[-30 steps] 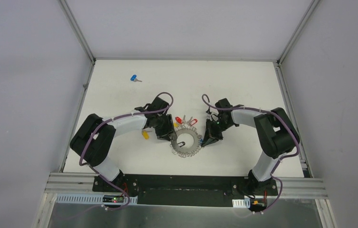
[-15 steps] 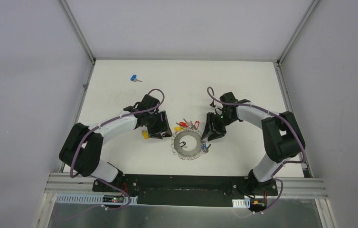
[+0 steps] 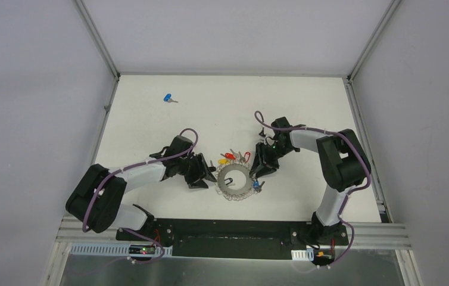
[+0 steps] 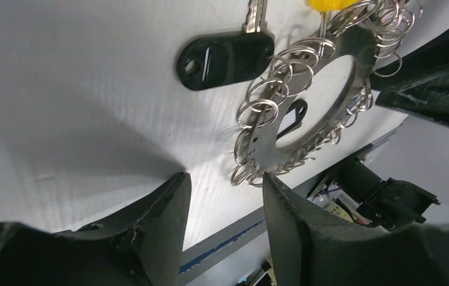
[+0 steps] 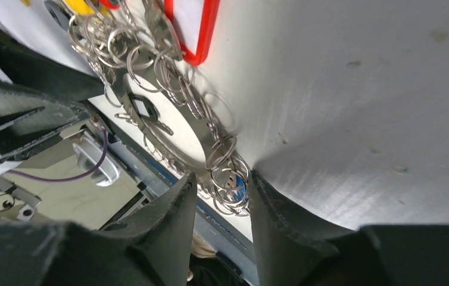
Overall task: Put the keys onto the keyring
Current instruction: Adjust the keyring at the center of the board.
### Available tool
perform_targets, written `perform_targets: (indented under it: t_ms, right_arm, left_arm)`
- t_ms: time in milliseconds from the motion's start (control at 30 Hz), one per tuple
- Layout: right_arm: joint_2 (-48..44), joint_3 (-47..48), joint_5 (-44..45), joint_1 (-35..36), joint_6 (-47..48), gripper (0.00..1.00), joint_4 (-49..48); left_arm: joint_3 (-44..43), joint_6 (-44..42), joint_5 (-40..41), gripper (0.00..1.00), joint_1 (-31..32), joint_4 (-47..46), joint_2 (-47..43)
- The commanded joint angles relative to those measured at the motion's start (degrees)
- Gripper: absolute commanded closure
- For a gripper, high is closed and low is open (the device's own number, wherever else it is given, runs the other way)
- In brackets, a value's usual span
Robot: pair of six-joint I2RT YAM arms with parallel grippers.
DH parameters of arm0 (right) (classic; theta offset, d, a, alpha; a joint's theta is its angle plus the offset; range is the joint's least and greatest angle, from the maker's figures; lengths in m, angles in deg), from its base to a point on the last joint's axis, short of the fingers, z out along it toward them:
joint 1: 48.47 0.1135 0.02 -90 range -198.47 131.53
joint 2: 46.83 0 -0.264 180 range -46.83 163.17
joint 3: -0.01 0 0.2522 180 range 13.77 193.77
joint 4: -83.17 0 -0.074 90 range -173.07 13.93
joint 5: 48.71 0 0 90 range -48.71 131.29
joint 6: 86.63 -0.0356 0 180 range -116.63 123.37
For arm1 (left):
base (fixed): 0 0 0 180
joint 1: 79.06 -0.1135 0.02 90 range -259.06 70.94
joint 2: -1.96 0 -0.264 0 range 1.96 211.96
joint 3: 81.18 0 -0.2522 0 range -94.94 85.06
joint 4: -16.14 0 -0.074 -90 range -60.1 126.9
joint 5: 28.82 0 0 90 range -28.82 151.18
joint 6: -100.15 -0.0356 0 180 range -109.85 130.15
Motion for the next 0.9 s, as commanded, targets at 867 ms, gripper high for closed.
perform_targets:
  t_ms: [867]
  right_arm:
    - [-13.20, -5.09, 6.16, 2.73, -0.27, 0.41, 2.19]
  left_arm:
    - [-27.43, -18.75, 11.54, 0.43, 1.29, 22.32, 7.79]
